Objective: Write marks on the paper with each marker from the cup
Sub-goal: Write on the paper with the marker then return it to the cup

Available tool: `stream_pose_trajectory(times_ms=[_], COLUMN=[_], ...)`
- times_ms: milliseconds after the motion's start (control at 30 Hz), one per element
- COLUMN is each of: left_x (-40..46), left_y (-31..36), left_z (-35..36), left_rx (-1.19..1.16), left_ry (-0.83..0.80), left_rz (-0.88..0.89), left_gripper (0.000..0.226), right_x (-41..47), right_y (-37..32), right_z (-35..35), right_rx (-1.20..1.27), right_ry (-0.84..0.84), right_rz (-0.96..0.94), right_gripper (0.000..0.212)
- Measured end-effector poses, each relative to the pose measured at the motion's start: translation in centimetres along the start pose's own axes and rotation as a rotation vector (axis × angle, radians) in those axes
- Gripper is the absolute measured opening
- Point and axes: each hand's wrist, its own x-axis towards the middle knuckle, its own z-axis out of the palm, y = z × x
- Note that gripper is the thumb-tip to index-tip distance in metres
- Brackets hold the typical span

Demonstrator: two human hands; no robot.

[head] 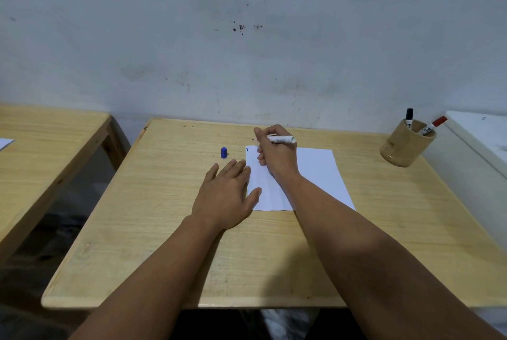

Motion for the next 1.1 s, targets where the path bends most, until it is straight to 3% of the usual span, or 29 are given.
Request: stream_pose_trajectory(times_ms=[167,233,300,400,533,733,833,900,1033,1100], left_x=[0.1,0.1,0.0,0.0,1.5,4.6,5.0,5.3,6.5,6.8], left_y=[-0.1,0.0,0.2,0.5,0.3,-1.6,-1.4,-1.3,-0.5,0.3], left_z=[0.0,-0.1,-0.4,-1.0,-2.4,-4.0,-3.9,-4.1,-5.9,-6.9], left_rx=[-0.012,0.001,-0.002,-0.051,-0.089,-0.259,-0.258,-0.385,-1.057,-1.212], left_ry=[-0.008,-0.011,-0.006,0.166,0.436,0.158,0.176,0.2,0.236,0.231], left_rz=[-0.004,-0.004,0.006,0.005,-0.237,-0.417,-0.419,-0.479,-0.601,-0.59], left_gripper=[0.067,0.066,0.062,0.05,0.046,0.039,0.023,0.019,0.012,0.008], right_x=[0.0,-0.1,-0.2,-1.0,-1.8,-3.2,-3.7,-3.9,-3.8,-3.8], right_y=[-4.4,-6.3,-7.2,-7.2,-6.7,-4.5,-3.2,-2.7,-1.9,-1.9], right_z=[-1.5,-2.4,-3.6,-5.4,-7.5,-9.3,-9.8,-9.9,-9.7,-9.5], right_rx=[0.12,0.234,0.259,0.175,0.163,0.086,0.005,-0.08,-0.181,-0.197], right_ry=[0.026,-0.022,-0.01,0.043,0.023,-0.05,-0.135,-0.157,-0.194,-0.2], right_rz=[-0.002,0.069,0.074,-0.005,0.009,0.021,-0.005,-0.028,-0.074,-0.089], right_gripper=[0.026,0.04,0.038,0.013,0.004,0.018,0.023,0.02,0.022,0.023])
